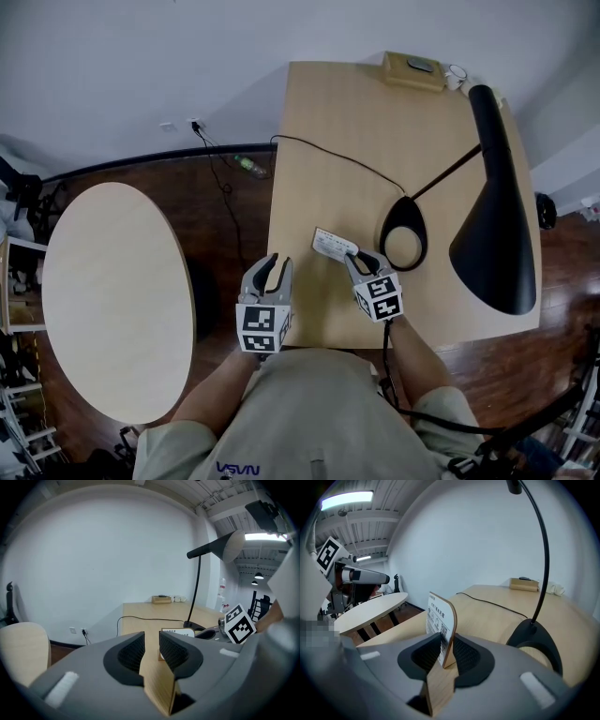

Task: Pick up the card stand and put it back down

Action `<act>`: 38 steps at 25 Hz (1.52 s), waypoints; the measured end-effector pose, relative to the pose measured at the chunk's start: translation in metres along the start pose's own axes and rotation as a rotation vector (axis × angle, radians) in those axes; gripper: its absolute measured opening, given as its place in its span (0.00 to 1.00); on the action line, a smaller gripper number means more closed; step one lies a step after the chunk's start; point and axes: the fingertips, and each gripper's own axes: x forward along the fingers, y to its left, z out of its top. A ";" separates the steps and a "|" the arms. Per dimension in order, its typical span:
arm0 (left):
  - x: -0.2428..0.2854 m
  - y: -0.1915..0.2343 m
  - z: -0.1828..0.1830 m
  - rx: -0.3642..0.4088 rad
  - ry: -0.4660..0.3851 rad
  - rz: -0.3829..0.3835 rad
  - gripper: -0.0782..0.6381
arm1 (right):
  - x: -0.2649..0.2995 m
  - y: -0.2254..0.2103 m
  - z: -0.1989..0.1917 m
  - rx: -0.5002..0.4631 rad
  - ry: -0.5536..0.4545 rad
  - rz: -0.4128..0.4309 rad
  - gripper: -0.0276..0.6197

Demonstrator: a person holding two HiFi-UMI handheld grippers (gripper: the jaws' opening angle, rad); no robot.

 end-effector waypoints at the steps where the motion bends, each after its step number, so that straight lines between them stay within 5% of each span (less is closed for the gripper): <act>1: 0.000 0.000 -0.001 -0.004 0.000 -0.004 0.25 | -0.001 0.006 -0.001 -0.002 0.003 0.004 0.15; 15: -0.018 0.009 0.005 -0.020 -0.031 -0.023 0.23 | -0.001 0.031 0.012 0.037 -0.032 0.009 0.07; 28: -0.082 -0.003 0.125 -0.035 -0.299 -0.029 0.12 | -0.138 0.039 0.146 0.170 -0.339 -0.210 0.06; 38: -0.130 -0.020 0.143 -0.020 -0.316 -0.060 0.12 | -0.183 0.104 0.176 0.121 -0.419 -0.202 0.06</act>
